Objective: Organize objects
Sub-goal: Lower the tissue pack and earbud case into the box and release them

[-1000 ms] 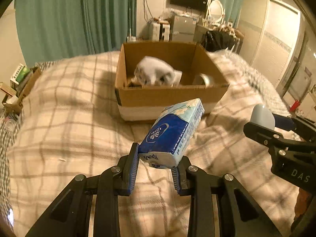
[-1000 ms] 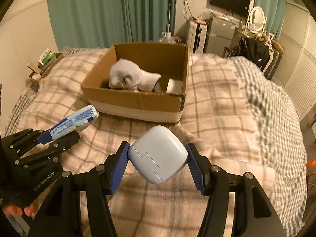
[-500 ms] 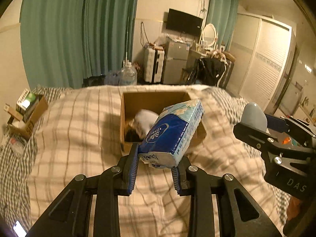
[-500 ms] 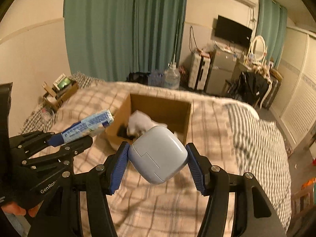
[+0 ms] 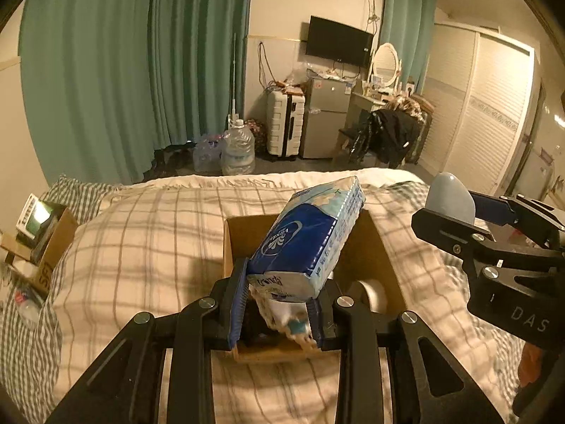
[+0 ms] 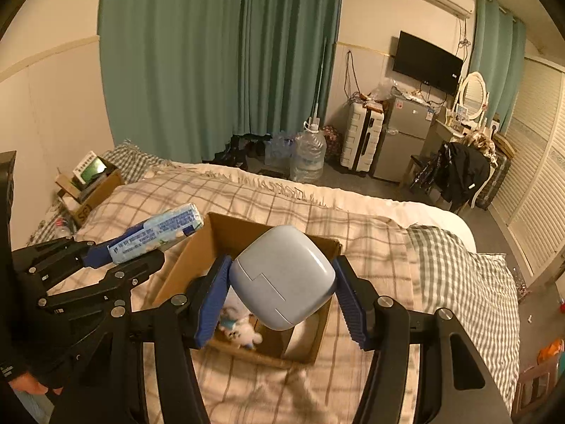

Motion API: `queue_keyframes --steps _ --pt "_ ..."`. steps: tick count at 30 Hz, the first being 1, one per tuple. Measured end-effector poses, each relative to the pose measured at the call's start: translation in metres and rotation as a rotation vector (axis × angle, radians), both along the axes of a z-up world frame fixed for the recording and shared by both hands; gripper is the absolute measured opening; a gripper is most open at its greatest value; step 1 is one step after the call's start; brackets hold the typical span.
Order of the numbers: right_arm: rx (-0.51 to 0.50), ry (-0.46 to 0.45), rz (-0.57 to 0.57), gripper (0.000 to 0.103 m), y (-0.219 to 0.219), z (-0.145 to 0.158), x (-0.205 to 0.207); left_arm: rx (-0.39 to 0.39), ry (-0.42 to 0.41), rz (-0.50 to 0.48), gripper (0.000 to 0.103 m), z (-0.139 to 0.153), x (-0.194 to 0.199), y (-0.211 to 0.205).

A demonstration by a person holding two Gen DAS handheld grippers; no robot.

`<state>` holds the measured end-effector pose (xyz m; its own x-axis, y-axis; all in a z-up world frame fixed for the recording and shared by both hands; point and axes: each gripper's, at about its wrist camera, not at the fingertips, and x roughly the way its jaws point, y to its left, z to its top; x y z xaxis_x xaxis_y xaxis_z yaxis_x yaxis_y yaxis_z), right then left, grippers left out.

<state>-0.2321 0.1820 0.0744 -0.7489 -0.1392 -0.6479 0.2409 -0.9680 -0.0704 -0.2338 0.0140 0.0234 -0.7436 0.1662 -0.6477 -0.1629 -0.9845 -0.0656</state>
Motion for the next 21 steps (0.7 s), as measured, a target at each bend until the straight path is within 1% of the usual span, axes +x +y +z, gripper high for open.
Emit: queue_keyframes --steps 5,9,14,18,21 --pt "-0.011 -0.046 -0.006 0.058 0.004 -0.029 -0.045 -0.054 -0.038 -0.016 0.030 -0.029 -0.041 0.010" --pt "-0.011 -0.086 -0.021 0.058 0.010 -0.060 -0.073 -0.062 -0.086 -0.028 0.030 -0.056 -0.064 0.015" --pt "-0.018 -0.150 -0.031 0.058 0.015 -0.098 -0.098 -0.070 -0.135 -0.032 0.030 -0.086 -0.080 0.020" --pt "-0.058 -0.173 -0.034 0.058 0.018 -0.119 -0.107 -0.073 -0.151 -0.047 0.030 -0.097 -0.084 0.024" --pt "-0.067 -0.183 -0.045 0.058 0.019 -0.127 -0.108 -0.083 -0.153 -0.063 0.032 -0.101 -0.082 0.028"
